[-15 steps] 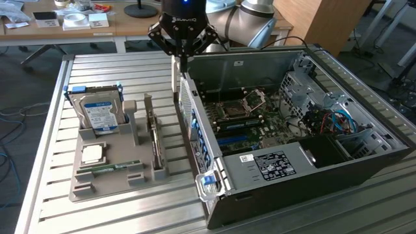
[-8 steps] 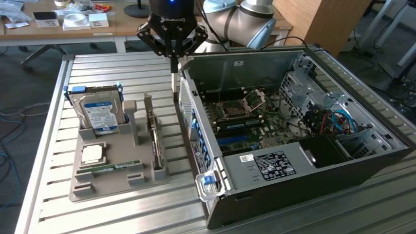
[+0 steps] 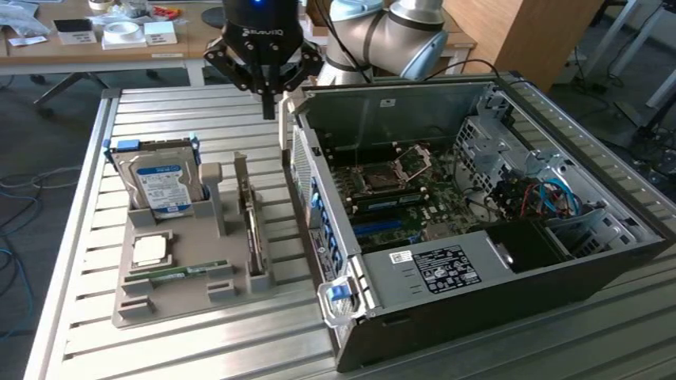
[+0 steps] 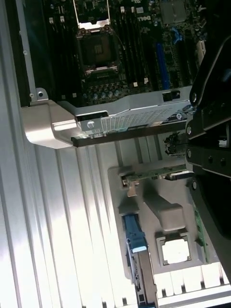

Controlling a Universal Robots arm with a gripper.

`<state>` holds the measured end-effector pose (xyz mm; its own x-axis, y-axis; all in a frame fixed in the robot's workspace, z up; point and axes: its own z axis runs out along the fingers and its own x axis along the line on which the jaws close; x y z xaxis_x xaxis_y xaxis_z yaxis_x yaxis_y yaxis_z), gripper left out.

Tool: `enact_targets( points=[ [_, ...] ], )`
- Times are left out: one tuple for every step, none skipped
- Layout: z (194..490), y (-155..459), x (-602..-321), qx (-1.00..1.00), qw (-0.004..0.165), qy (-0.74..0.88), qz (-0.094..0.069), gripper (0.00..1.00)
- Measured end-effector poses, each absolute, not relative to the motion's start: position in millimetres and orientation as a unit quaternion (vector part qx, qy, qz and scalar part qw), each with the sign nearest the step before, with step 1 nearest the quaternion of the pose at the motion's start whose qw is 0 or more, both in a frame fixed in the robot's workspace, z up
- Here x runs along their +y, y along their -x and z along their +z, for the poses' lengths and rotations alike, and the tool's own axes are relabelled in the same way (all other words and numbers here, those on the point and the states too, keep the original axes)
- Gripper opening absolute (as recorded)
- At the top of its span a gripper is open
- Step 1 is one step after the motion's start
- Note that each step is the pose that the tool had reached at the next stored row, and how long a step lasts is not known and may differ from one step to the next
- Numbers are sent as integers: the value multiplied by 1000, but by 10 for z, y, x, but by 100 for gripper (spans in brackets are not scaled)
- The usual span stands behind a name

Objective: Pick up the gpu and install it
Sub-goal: 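Reach for the gpu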

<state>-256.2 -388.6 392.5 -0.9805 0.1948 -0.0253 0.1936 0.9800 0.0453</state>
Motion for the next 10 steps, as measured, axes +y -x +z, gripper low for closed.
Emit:
enact_targets(
  points=[
    [3925,2594,-3886,995,15,-99,21,11],
    [3925,2626,-3886,995,15,-99,21,11],
    [3925,2652,-3886,995,15,-99,21,11],
    [3925,2667,-3886,995,15,-99,21,11],
    [3925,2669,-3886,995,15,-99,21,11],
    [3925,2670,-3886,995,15,-99,21,11],
    [3925,2670,-3886,995,15,-99,21,11],
    [3925,2672,-3886,995,15,-97,21,11],
    [3925,2675,-3886,995,15,-96,21,11],
    [3925,2678,-3886,995,15,-93,21,11]
  ],
)
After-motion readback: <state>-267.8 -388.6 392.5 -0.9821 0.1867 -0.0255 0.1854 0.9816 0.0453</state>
